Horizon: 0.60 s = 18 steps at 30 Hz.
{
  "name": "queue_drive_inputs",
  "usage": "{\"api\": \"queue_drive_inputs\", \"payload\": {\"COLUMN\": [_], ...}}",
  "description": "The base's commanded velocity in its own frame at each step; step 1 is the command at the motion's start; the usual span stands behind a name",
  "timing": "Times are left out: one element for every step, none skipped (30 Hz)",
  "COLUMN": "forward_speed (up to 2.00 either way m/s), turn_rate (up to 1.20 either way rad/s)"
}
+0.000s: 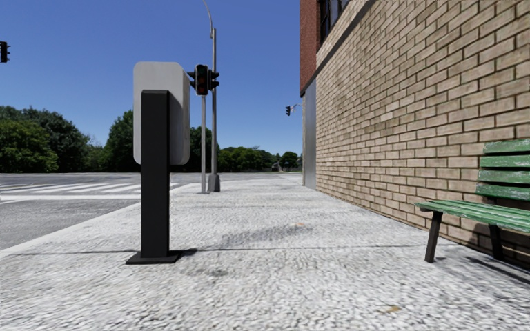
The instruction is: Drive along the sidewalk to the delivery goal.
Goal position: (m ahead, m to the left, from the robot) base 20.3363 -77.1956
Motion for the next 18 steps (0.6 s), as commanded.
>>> {"api": "queue_drive_inputs", "payload": {"forward_speed": [2.00,2.00,2.00,2.00,2.00,2.00,2.00,2.00,2.00,2.00,2.00,2.00,2.00,2.00,2.00,2.00,2.00,2.00], "turn_rate": [0.00,0.00,0.00,0.00,0.00,0.00,0.00,0.00,0.00,0.00,0.00,0.00,0.00,0.00,0.00,0.00,0.00,0.00]}}
